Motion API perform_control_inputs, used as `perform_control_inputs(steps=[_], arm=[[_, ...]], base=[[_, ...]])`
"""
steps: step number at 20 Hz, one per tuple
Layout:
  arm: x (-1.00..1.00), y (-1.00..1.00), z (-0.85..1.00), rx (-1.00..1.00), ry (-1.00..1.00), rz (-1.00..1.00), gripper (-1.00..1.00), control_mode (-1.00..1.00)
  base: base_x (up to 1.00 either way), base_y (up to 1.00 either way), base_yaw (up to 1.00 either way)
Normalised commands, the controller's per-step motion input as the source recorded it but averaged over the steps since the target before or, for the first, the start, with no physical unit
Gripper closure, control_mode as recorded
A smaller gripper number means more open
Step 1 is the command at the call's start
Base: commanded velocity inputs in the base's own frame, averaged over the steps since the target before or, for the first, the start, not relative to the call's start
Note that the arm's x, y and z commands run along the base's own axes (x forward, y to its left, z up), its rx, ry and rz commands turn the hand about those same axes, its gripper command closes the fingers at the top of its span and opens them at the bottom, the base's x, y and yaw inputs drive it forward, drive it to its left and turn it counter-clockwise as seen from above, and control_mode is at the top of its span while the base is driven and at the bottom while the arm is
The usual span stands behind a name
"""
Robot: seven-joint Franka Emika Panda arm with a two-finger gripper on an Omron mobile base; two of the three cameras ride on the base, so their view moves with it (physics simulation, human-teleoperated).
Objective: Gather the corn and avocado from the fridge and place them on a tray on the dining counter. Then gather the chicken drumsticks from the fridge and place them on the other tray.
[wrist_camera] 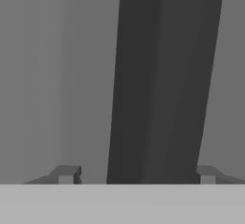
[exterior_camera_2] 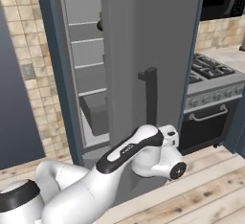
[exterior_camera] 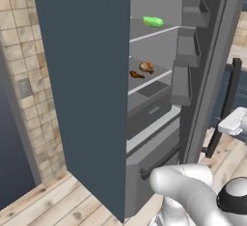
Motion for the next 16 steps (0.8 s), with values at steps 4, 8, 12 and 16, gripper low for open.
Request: perform_control_inputs(steps=[4, 8, 12, 16], arm=[[-0.77, 0.03, 0.09, -0.02, -0.21, 0.00, -1.00, -1.00], [-0.59, 0.01, 0.18, -0.02, -0.13, 0.00, -1.00, -1.00], [-0.21, -0.36, 0.09, 0.00, 0.01, 0.00, -1.00, -1.00], [-0.01, -0.58, -0.06, 0.05, 0.03, -0.02, -1.00, -1.00]], base=[[0.00, 0.00, 0.00], [0.00, 0.00, 0.00], [0.00, 0.00, 0.00], [0.00, 0.00, 0.00]])
